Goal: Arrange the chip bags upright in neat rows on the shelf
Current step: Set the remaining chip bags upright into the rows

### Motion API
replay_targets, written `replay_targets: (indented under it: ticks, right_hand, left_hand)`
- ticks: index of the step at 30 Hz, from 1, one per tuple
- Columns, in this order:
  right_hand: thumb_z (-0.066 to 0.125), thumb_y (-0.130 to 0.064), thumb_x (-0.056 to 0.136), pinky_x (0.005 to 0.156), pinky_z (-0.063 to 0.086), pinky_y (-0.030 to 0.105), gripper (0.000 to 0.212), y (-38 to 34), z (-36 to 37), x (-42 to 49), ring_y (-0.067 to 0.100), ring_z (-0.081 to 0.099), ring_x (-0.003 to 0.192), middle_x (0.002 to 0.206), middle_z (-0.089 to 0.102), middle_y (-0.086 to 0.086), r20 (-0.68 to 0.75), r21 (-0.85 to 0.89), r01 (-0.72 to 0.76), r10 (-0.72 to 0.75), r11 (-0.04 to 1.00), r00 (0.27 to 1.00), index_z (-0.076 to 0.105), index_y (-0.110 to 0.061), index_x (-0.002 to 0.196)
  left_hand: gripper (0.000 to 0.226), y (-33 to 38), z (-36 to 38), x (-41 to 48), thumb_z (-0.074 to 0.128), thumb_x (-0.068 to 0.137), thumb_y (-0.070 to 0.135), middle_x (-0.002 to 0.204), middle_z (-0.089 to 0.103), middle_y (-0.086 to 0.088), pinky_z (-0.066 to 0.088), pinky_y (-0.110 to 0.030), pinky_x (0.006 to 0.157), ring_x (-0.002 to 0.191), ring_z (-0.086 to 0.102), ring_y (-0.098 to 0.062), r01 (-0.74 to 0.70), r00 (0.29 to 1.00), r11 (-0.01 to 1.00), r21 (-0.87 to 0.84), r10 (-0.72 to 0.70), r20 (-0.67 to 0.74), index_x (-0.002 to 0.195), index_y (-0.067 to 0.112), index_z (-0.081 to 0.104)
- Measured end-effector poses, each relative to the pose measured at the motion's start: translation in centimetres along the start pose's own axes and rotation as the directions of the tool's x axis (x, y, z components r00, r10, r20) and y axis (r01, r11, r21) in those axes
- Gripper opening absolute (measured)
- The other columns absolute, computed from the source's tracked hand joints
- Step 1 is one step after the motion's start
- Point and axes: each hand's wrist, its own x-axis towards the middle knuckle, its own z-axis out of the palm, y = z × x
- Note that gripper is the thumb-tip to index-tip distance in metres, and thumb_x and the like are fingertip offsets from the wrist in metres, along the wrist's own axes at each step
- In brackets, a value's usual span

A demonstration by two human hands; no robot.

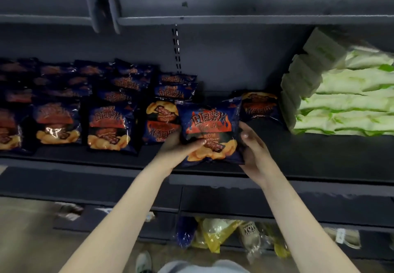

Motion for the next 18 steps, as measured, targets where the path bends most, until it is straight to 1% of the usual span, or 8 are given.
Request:
replay_targets:
  ticks: [2, 4, 9, 12, 14, 15, 17, 18]
  right_hand:
    - [0.076, -0.032, 0.075, 0.104, 0.042, 0.044, 0.068, 0.0, 0.9, 0.3, 0.028, 0.052, 0.125, 0.133, 0.056, 0.012, 0.099, -0.247, 0.011, 0.014, 0.969, 0.995, 0.047, -0.013, 0.134]
    - [0.078, -0.031, 0.072, 0.101, 0.046, 0.039, 0.067, 1.0, 2.4, 0.8, 0.02, 0.057, 0.119, 0.127, 0.062, 0.004, 0.135, -0.408, 0.02, 0.039, 0.913, 0.99, 0.05, -0.018, 0.131]
    - [0.082, -0.024, 0.065, 0.099, 0.046, 0.05, 0.065, 4.2, 5.6, 2.9, 0.021, 0.062, 0.11, 0.118, 0.066, 0.005, 0.026, -0.446, 0.021, -0.011, 0.895, 1.0, 0.053, -0.017, 0.124]
    - [0.079, -0.015, 0.072, 0.1, 0.046, 0.048, 0.064, 5.9, 7.2, 4.1, 0.019, 0.06, 0.113, 0.121, 0.064, 0.004, 0.015, -0.496, 0.02, -0.015, 0.868, 1.0, 0.049, -0.017, 0.128]
    - [0.08, -0.021, 0.073, 0.098, 0.048, 0.037, 0.07, 6.7, 8.2, 4.6, 0.012, 0.058, 0.114, 0.122, 0.061, -0.005, 0.015, -0.557, 0.024, -0.019, 0.83, 1.0, 0.043, -0.021, 0.132]
    - [0.08, -0.026, 0.072, 0.094, 0.048, 0.027, 0.075, 7.1, 8.6, 4.7, 0.006, 0.056, 0.114, 0.122, 0.058, -0.012, 0.013, -0.584, 0.03, -0.027, 0.811, 1.0, 0.038, -0.024, 0.135]
    - [0.08, -0.031, 0.072, 0.084, 0.042, 0.011, 0.084, 7.7, 9.4, 4.8, -0.006, 0.052, 0.109, 0.12, 0.053, -0.022, -0.016, -0.606, 0.041, -0.063, 0.795, 0.998, 0.029, -0.03, 0.138]
    - [0.08, -0.031, 0.072, 0.08, 0.04, 0.008, 0.085, 8.0, 9.6, 4.7, -0.009, 0.051, 0.105, 0.119, 0.052, -0.025, -0.035, -0.613, 0.045, -0.084, 0.789, 0.996, 0.027, -0.033, 0.139]
  left_hand:
    - [0.032, -0.1, -1.3, -0.7, 0.07, 0.081, 0.012, 0.093, 0.068, 0.024, 0.045, -0.005, 0.072, 0.09, 0.061, 0.01, 0.025, 0.999, 0.995, 0.101, -0.027, 0.017, 0.102, 0.032, 0.058]
    - [0.031, -0.2, -2.4, -1.5, 0.071, 0.08, 0.018, 0.092, 0.065, 0.028, 0.042, 0.0, 0.066, 0.084, 0.059, 0.016, 0.058, 0.998, 0.986, 0.153, -0.057, -0.009, 0.101, 0.037, 0.056]
    - [0.063, -0.5, -5.1, -3.0, 0.074, 0.077, 0.021, 0.112, 0.055, 0.019, 0.038, -0.011, 0.086, 0.108, 0.053, -0.003, 0.026, 0.969, 0.965, 0.261, 0.041, -0.245, 0.127, 0.032, 0.037]
    - [0.082, -0.9, -6.3, -3.9, 0.074, 0.076, 0.022, 0.112, 0.052, 0.023, 0.037, -0.001, 0.078, 0.101, 0.05, 0.01, 0.012, 0.936, 0.928, 0.372, 0.121, -0.332, 0.141, 0.026, 0.025]
    - [0.089, -1.4, -7.0, -4.2, 0.073, 0.075, 0.018, 0.105, 0.048, 0.03, 0.037, 0.004, 0.07, 0.084, 0.05, 0.02, -0.005, 0.911, 0.897, 0.443, 0.187, -0.368, 0.145, 0.024, 0.018]
    - [0.09, -1.6, -7.3, -4.3, 0.072, 0.075, 0.015, 0.108, 0.048, 0.028, 0.037, 0.004, 0.069, 0.082, 0.05, 0.02, -0.015, 0.905, 0.885, 0.466, 0.21, -0.37, 0.146, 0.024, 0.017]
    - [0.09, -1.9, -7.4, -4.2, 0.069, 0.076, 0.012, 0.125, 0.05, 0.013, 0.038, 0.003, 0.071, 0.09, 0.052, 0.01, -0.017, 0.904, 0.87, 0.492, 0.224, -0.364, 0.146, 0.026, 0.015]
    - [0.089, -2.0, -7.4, -4.3, 0.068, 0.077, 0.011, 0.132, 0.047, 0.005, 0.04, 0.0, 0.071, 0.093, 0.054, 0.002, -0.008, 0.904, 0.862, 0.507, 0.223, -0.365, 0.146, 0.027, 0.014]
